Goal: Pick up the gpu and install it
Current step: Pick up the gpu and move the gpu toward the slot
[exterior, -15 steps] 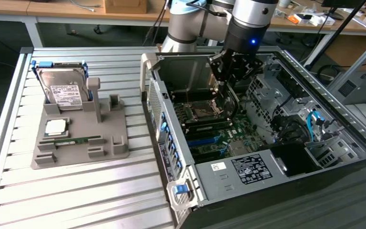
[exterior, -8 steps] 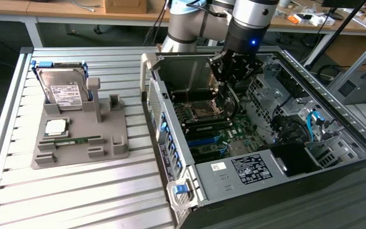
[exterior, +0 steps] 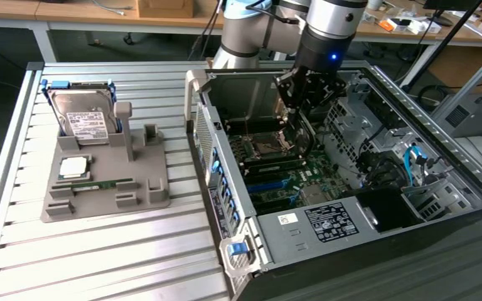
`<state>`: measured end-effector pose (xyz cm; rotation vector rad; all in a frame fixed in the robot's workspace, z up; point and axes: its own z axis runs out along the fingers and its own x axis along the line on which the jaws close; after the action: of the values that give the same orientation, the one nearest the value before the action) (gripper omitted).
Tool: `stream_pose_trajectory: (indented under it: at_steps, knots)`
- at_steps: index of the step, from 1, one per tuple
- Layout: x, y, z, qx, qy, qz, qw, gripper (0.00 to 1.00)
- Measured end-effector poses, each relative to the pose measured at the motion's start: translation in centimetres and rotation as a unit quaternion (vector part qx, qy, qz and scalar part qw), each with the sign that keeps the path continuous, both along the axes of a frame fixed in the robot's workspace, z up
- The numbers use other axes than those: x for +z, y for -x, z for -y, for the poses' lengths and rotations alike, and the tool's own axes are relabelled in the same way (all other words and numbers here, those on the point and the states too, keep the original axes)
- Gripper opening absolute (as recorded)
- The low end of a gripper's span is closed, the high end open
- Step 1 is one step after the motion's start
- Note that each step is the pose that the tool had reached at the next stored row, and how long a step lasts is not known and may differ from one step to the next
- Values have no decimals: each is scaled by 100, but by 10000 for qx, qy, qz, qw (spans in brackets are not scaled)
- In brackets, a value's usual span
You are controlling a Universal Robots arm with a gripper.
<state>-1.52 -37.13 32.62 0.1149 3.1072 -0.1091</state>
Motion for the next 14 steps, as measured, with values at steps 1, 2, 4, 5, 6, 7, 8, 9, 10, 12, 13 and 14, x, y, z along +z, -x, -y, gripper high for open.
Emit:
stream_pose_trajectory:
  at_steps: [1, 2, 4, 5, 6, 7, 8, 9, 10, 12, 13, 14]
  knots:
    - [-2, -1, 0, 0, 0, 0, 10000, 27]
    - [-4, -3, 0, 0, 0, 0, 10000, 27]
    - [-10, -6, 0, 0, 0, 0, 10000, 27]
    - [-12, -7, 0, 0, 0, 0, 10000, 27]
    - [-15, -9, 0, 0, 0, 0, 10000, 27]
    - [-17, -10, 0, 0, 0, 0, 10000, 27]
    - [-20, -12, 0, 0, 0, 0, 10000, 27]
    - [-23, -13, 0, 0, 0, 0, 10000, 27]
    - [-25, -14, 0, 0, 0, 0, 10000, 27]
    - [-31, -18, 0, 0, 0, 0, 10000, 27]
    - [-35, -20, 0, 0, 0, 0, 10000, 27]
    - [-39, -22, 0, 0, 0, 0, 10000, 27]
